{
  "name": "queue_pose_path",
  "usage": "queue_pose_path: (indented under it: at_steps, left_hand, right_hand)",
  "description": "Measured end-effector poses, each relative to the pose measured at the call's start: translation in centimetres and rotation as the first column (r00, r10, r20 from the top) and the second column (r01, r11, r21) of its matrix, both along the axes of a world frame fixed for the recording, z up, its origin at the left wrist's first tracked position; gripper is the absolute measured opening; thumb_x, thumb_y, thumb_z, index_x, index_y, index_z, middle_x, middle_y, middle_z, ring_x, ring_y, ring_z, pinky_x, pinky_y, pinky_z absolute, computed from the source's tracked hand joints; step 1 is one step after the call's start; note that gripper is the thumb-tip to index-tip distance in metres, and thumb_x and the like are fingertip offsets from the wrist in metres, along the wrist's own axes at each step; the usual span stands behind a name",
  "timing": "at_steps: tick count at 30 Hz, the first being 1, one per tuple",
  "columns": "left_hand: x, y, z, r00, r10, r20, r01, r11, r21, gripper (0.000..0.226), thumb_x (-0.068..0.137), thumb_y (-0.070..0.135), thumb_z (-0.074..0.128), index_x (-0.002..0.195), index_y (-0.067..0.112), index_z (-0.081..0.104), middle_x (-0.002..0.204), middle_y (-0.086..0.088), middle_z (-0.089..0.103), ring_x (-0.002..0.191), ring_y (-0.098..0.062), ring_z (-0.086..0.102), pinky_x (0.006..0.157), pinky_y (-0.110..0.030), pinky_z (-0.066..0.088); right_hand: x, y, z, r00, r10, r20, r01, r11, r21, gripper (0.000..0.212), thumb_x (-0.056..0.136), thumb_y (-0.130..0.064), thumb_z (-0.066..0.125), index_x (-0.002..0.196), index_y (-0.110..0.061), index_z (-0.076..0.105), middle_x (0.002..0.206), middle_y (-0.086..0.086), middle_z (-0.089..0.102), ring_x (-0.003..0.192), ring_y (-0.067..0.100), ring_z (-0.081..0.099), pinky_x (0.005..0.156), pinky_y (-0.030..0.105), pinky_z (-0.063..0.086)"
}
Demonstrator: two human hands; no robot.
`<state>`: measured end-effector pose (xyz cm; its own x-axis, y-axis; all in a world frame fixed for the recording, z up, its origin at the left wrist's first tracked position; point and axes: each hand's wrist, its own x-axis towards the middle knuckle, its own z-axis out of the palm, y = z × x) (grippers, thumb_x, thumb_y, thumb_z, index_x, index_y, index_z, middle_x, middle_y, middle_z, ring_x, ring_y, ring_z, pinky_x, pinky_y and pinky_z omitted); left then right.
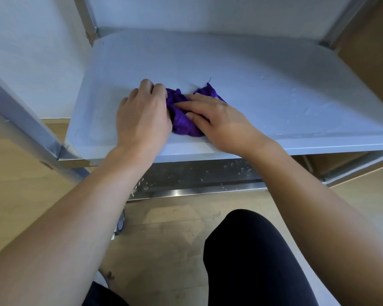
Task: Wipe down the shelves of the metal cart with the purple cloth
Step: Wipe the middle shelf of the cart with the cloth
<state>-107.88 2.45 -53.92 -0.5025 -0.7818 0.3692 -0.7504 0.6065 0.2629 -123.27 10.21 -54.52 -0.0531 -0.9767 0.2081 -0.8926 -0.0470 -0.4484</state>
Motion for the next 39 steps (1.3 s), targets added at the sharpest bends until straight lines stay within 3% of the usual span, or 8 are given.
queue_pose_path:
  at_steps: [18, 24, 27, 30, 34, 39]
  left_hand:
    - [-7.6, 5.5, 1.0, 0.983, -0.179, 0.031, 0.177, 0.982, 0.067, 0.032, 0.093, 0.013, 0.045, 0.120, 0.008, 0.061, 0.122, -0.009, 0.055, 0.107, -0.032, 0.055, 0.085, -0.042, 0.044]
    - [-11.3, 8.4, 1.3, 0.968, -0.245, 0.056, 0.240, 0.967, 0.080, 0.030, 0.093, 0.017, 0.045, 0.117, 0.010, 0.061, 0.122, -0.007, 0.056, 0.105, -0.031, 0.056, 0.083, -0.040, 0.043]
    - [-12.3, 9.8, 0.5, 0.955, -0.286, 0.077, 0.282, 0.958, 0.054, 0.035, 0.093, 0.017, 0.046, 0.125, 0.008, 0.057, 0.125, -0.008, 0.056, 0.102, -0.034, 0.057, 0.082, -0.041, 0.043]
    - [-12.3, 10.5, -0.5, 0.948, -0.309, 0.069, 0.307, 0.951, 0.039, 0.046, 0.093, 0.018, 0.049, 0.138, 0.005, 0.050, 0.136, -0.011, 0.053, 0.111, -0.035, 0.058, 0.090, -0.045, 0.046]
    - [-12.1, 11.0, -0.5, 0.946, -0.315, 0.073, 0.312, 0.949, 0.049, 0.049, 0.094, 0.017, 0.049, 0.140, 0.003, 0.048, 0.143, -0.012, 0.050, 0.120, -0.034, 0.055, 0.097, -0.045, 0.046]
    - [-11.3, 10.1, -0.1, 0.955, -0.288, 0.066, 0.280, 0.954, 0.105, 0.047, 0.094, 0.021, 0.050, 0.137, 0.003, 0.048, 0.143, -0.009, 0.046, 0.124, -0.031, 0.050, 0.099, -0.043, 0.044]
  right_hand:
    - [-8.2, 5.1, -0.3, 0.993, -0.114, -0.008, 0.114, 0.994, -0.006, 0.037, 0.099, -0.029, 0.037, 0.131, -0.027, 0.056, 0.140, -0.007, 0.052, 0.130, 0.013, 0.046, 0.107, 0.037, 0.038]
    - [-11.7, 7.8, 0.1, 0.987, -0.158, -0.016, 0.158, 0.987, -0.024, 0.036, 0.099, -0.024, 0.039, 0.129, -0.025, 0.058, 0.137, -0.005, 0.054, 0.128, 0.015, 0.047, 0.107, 0.032, 0.037]
    - [-13.4, 8.8, -0.3, 0.984, -0.177, -0.026, 0.176, 0.984, -0.035, 0.036, 0.099, -0.026, 0.039, 0.130, -0.027, 0.058, 0.137, -0.005, 0.054, 0.128, 0.015, 0.047, 0.106, 0.031, 0.038]
    - [-14.0, 9.1, -0.5, 0.982, -0.184, -0.032, 0.184, 0.983, -0.022, 0.035, 0.100, -0.029, 0.039, 0.130, -0.032, 0.057, 0.140, -0.003, 0.052, 0.132, 0.017, 0.044, 0.109, 0.034, 0.036]
    - [-14.2, 9.3, -0.9, 0.977, -0.208, -0.046, 0.206, 0.977, -0.050, 0.036, 0.100, -0.035, 0.037, 0.129, -0.036, 0.056, 0.139, -0.005, 0.053, 0.131, 0.018, 0.045, 0.107, 0.039, 0.039]
    - [-13.9, 8.9, -1.1, 0.967, -0.250, -0.046, 0.245, 0.965, -0.091, 0.033, 0.100, -0.033, 0.041, 0.127, -0.037, 0.059, 0.136, -0.008, 0.055, 0.127, 0.017, 0.049, 0.103, 0.036, 0.042]
